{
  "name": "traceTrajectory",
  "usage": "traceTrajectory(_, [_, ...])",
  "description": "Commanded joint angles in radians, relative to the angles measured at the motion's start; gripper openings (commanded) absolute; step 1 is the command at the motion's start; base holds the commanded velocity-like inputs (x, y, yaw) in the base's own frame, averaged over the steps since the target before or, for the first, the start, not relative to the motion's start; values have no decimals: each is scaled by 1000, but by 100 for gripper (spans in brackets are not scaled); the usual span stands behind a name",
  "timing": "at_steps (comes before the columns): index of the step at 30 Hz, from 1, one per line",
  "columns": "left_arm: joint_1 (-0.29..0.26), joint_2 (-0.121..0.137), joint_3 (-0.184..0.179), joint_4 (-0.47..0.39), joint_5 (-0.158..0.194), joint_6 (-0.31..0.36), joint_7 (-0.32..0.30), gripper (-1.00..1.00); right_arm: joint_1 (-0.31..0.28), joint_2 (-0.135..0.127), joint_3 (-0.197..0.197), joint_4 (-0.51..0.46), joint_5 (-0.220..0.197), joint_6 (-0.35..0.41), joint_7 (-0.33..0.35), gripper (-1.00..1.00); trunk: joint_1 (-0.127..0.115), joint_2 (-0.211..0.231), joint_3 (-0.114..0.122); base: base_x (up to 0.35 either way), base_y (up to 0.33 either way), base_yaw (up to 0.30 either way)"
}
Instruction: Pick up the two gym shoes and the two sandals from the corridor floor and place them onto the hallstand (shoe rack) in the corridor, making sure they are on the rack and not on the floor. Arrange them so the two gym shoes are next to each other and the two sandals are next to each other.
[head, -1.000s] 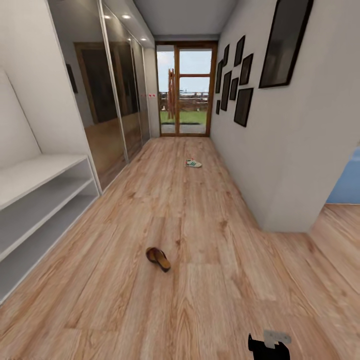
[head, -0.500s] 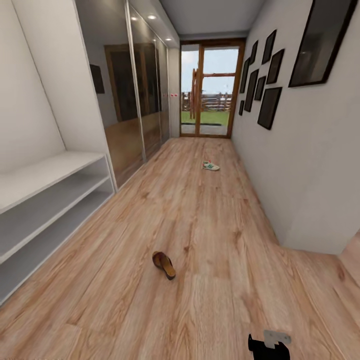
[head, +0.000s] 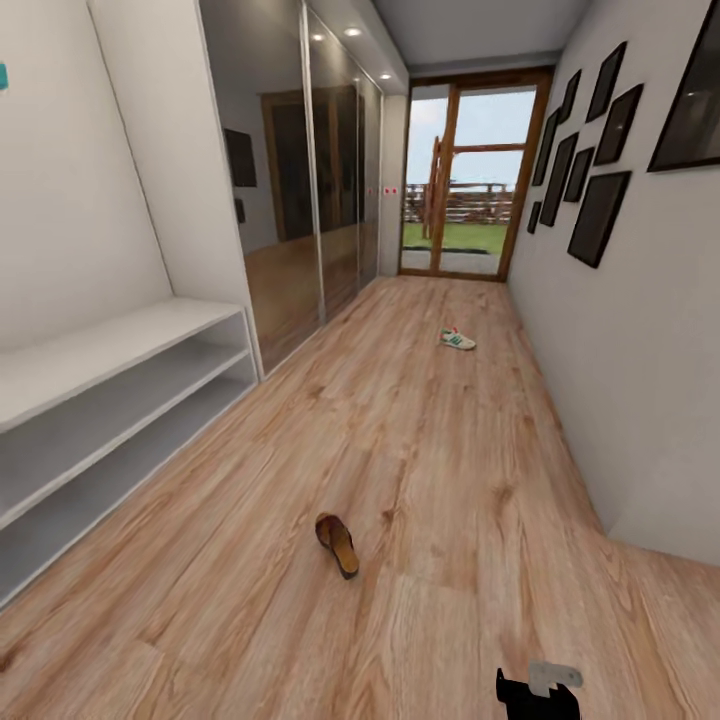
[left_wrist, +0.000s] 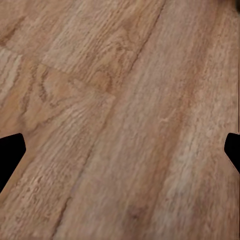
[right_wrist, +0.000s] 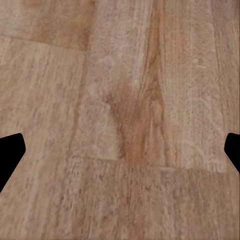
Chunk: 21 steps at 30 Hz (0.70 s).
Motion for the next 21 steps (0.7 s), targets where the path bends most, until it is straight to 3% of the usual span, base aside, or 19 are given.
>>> traceTrajectory(1, [-1, 0, 4, 1, 8, 1, -10, 100, 0, 0, -5, 1, 0, -4, 1, 100, 0, 0, -1, 181, -228, 82])
traceTrajectory(21, [-1, 0, 4, 1, 8, 1, -9, 100, 0, 0, -5, 1, 0, -4, 1, 100, 0, 0, -1, 177, -229, 12])
